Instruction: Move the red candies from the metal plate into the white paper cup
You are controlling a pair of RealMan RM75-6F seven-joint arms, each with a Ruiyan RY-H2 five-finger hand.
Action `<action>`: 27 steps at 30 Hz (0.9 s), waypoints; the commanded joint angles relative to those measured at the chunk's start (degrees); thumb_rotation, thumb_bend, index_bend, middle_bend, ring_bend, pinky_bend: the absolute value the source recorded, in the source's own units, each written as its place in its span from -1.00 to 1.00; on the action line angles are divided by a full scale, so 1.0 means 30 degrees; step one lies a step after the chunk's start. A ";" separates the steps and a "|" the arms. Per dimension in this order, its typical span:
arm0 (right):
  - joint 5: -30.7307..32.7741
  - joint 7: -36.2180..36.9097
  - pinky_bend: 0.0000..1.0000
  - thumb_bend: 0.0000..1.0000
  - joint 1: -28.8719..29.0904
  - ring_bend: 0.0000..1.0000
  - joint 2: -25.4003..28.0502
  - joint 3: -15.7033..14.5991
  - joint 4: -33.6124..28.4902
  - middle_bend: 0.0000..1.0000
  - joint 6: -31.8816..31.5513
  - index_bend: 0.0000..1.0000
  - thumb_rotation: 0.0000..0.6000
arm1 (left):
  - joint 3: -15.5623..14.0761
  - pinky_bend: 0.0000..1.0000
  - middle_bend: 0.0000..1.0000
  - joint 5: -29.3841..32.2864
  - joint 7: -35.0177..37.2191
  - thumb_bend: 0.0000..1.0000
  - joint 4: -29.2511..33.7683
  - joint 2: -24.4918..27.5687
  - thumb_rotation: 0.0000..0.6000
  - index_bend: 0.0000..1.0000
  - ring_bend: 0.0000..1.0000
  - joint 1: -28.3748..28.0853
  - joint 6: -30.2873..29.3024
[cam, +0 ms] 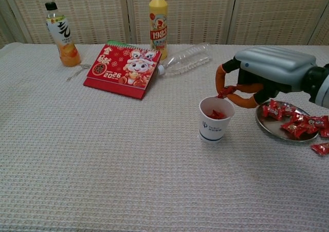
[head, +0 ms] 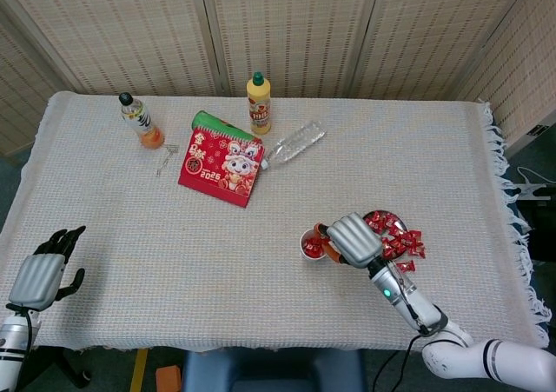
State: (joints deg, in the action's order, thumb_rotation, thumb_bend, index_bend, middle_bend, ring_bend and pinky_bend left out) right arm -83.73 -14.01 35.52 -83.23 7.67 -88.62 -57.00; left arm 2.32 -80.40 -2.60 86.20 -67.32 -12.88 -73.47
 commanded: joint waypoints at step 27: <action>0.1393 0.0232 1.00 -0.47 -0.1780 0.84 0.2500 -0.1981 0.0843 1.00 -0.0876 -0.35 1.00 | -0.0083 -0.53 -0.79 -0.0304 -0.0041 -0.08 0.0074 0.0012 1.00 -1.00 -0.86 0.0109 -0.0295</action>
State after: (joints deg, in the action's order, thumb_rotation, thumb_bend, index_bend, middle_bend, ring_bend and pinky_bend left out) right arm -79.03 -14.74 31.35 -77.02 3.14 -87.14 -59.48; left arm 2.08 -81.29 -2.56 86.39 -67.20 -12.52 -74.37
